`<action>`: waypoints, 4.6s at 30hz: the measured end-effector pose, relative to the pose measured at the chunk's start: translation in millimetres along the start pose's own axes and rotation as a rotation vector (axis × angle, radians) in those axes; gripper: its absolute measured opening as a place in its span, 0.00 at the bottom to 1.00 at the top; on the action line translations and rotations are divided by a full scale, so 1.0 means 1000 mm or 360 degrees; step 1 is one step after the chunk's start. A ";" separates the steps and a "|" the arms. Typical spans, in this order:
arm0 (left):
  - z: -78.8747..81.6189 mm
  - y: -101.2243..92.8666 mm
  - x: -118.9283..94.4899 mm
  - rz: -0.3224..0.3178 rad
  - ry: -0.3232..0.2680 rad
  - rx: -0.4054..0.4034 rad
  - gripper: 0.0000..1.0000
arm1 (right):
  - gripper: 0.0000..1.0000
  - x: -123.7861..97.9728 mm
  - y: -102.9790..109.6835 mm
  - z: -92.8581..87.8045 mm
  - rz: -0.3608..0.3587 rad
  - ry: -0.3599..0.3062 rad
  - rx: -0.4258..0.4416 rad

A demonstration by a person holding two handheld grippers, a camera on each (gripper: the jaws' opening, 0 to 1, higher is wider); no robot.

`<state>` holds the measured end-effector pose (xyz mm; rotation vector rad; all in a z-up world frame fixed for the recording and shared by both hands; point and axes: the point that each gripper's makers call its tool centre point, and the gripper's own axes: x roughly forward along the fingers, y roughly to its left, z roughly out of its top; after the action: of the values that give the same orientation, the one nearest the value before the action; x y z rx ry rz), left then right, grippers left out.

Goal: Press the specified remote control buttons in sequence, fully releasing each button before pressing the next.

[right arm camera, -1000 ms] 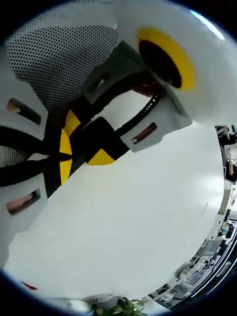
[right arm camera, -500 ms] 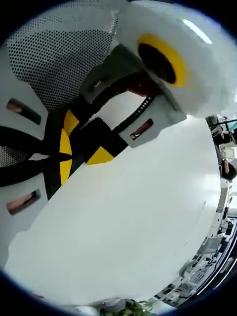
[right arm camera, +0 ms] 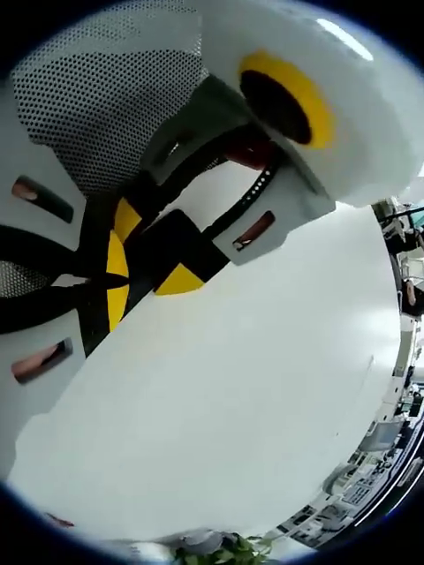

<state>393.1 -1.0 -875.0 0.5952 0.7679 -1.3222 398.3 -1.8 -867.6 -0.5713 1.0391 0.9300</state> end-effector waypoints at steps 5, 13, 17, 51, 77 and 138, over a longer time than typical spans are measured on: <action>0.001 0.000 0.001 -0.0001 -0.0002 -0.0019 0.25 | 0.00 0.001 0.001 0.000 -0.0011 0.0023 -0.0054; 0.001 0.000 0.001 0.0005 -0.0007 -0.0007 0.25 | 0.00 0.000 -0.001 -0.001 0.0049 -0.0005 0.0174; 0.001 0.000 0.001 0.0007 -0.0010 -0.0003 0.25 | 0.00 -0.001 -0.001 -0.001 0.0059 0.0012 0.0212; 0.000 0.000 0.001 0.0001 0.0012 0.0012 0.25 | 0.00 0.005 0.012 0.010 0.0195 -0.0132 0.0279; 0.000 0.000 0.001 0.0003 0.0013 0.0017 0.25 | 0.00 0.005 0.013 0.011 0.0220 -0.0108 0.0351; 0.002 0.001 0.001 0.0010 -0.0025 -0.0025 0.25 | 0.89 -0.253 -0.106 0.008 -0.1100 -0.1471 0.0511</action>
<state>393.9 -3.1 -875.1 0.5738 0.7626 -1.3127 443.5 -143.4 -636.7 -0.1484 0.1040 0.3080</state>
